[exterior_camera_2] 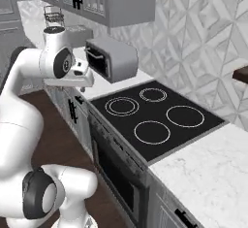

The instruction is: Navigate to the range hood.

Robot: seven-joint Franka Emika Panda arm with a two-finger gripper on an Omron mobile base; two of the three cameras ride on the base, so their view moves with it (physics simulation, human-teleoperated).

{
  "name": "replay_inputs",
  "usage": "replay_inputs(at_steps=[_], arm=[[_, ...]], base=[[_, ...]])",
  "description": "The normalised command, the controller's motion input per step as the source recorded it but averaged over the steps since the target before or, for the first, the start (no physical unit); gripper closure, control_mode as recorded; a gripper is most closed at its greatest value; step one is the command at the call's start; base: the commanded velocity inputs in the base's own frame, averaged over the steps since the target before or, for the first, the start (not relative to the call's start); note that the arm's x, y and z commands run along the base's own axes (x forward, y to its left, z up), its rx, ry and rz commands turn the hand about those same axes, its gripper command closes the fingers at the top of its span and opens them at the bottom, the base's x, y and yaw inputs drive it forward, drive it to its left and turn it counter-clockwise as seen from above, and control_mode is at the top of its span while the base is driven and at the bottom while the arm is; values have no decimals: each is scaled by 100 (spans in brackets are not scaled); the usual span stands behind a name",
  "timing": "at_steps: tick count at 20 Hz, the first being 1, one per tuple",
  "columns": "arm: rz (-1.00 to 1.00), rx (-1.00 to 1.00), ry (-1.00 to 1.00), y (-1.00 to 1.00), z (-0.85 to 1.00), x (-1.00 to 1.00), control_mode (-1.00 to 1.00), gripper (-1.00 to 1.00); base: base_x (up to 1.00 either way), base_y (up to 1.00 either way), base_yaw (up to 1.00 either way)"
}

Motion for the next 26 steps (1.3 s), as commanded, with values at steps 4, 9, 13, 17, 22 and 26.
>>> replay_inputs(at_steps=[4,9,13,17,22,26], arm=[[0,0,0,0,0,0,100,-100],[0,0,0,0,0,0,100,-100],[0,0,0,0,0,0,100,-100],[0,0,0,0,0,0,100,-100],[0,0,0,0,0,0,100,-100],[0,0,0,0,0,0,100,-100]], base=[[2,0,-98],[88,65,-63],[99,100,-40],[97,93,-18],[100,28,-24],[100,64,-21]])
